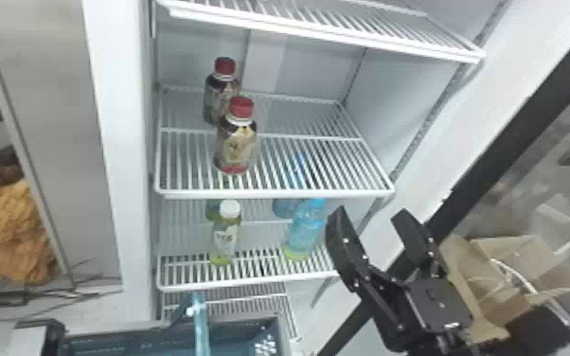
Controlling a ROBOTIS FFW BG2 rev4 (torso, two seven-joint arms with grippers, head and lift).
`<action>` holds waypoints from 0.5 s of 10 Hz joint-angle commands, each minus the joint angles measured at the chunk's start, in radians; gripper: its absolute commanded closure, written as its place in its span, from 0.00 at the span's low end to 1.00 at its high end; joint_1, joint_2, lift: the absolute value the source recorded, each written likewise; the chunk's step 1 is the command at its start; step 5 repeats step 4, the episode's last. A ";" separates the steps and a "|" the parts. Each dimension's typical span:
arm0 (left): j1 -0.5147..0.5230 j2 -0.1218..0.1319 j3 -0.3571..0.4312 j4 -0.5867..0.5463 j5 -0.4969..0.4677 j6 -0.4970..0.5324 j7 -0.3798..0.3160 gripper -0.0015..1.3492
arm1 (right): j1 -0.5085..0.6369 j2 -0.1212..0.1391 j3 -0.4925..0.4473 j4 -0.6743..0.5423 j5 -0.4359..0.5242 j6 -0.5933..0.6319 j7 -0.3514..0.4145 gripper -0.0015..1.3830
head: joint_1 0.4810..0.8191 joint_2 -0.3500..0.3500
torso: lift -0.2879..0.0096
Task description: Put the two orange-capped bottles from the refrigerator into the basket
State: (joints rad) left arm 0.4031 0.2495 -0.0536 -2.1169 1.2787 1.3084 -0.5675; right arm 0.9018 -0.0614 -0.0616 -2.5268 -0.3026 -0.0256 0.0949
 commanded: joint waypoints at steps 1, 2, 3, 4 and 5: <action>0.002 0.000 0.000 0.000 0.000 0.000 0.000 0.89 | -0.001 0.000 0.000 -0.002 -0.001 0.013 0.000 0.08 | 0.63 0.00 | 0.83; 0.002 0.000 0.000 0.000 0.002 0.000 0.000 0.89 | 0.001 0.000 -0.002 -0.005 -0.001 0.023 0.000 0.08 | 0.63 0.00 | 0.83; 0.002 0.000 0.000 0.000 0.002 0.000 0.000 0.89 | 0.001 0.000 -0.002 -0.005 0.001 0.028 0.000 0.08 | 0.63 0.00 | 0.83; 0.002 0.000 0.000 0.000 0.002 0.000 0.000 0.89 | -0.001 0.000 -0.002 -0.005 0.001 0.035 0.000 0.08 | 0.63 0.00 | 0.83; 0.002 0.000 0.000 0.000 0.002 0.000 0.000 0.89 | -0.001 0.000 -0.002 -0.005 0.001 0.035 0.000 0.08 | 0.63 0.00 | 0.83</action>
